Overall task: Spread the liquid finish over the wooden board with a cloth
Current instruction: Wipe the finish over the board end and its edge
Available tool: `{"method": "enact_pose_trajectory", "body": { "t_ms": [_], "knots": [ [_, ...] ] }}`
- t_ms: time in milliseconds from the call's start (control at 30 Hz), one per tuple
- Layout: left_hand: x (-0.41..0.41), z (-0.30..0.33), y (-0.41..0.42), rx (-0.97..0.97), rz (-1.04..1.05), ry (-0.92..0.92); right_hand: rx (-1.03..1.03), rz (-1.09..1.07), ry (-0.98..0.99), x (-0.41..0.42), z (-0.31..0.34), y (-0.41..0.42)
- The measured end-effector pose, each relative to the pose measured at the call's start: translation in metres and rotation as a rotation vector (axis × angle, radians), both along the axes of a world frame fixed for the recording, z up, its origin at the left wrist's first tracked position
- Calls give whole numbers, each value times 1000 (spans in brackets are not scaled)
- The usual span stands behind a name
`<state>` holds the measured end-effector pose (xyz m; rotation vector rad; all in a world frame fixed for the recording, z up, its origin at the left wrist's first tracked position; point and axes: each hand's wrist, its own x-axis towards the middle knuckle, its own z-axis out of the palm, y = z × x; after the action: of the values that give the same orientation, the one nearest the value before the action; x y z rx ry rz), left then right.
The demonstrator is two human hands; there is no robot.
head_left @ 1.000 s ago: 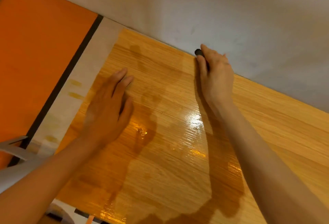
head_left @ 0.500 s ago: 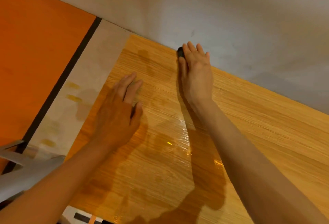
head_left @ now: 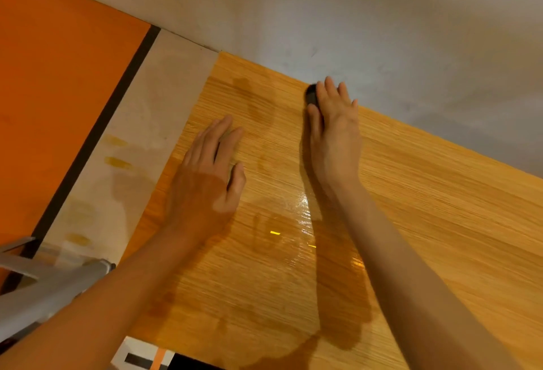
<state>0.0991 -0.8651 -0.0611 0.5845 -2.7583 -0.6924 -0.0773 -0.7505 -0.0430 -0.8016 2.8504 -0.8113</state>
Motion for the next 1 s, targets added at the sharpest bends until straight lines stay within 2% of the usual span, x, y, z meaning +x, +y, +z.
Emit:
{"method": "enact_pose_trajectory", "body": {
  "t_ms": [133,233,367,433,533,667,767,900,1000],
  "knots": [
    [0,1,-1,-6,-4,-17,19,191,7,102,8,52],
    [-1,1,-1,-3,-8,-14,48,320,-6,85,9,72],
    [-1,1,-2,-4,-17,-15,30,-29,15,-12,4,50],
    [0,0,-3,-9,-18,-12,22,-132,-10,-30,-1,41],
    [0,-1,-2,-10,-19,5,-7,-120,0,20,-1,54],
    [0,0,-2,-12,-11,-5,37,60,-23,124,9,96],
    [-2,3,-2,6,-4,-27,75,124,-13,97,9,100],
    [0,3,-2,-2,-10,-47,49,-157,6,7,0,70],
    [1,4,-1,-10,-1,-55,20,-212,-9,30,-3,74]
  ]
}}
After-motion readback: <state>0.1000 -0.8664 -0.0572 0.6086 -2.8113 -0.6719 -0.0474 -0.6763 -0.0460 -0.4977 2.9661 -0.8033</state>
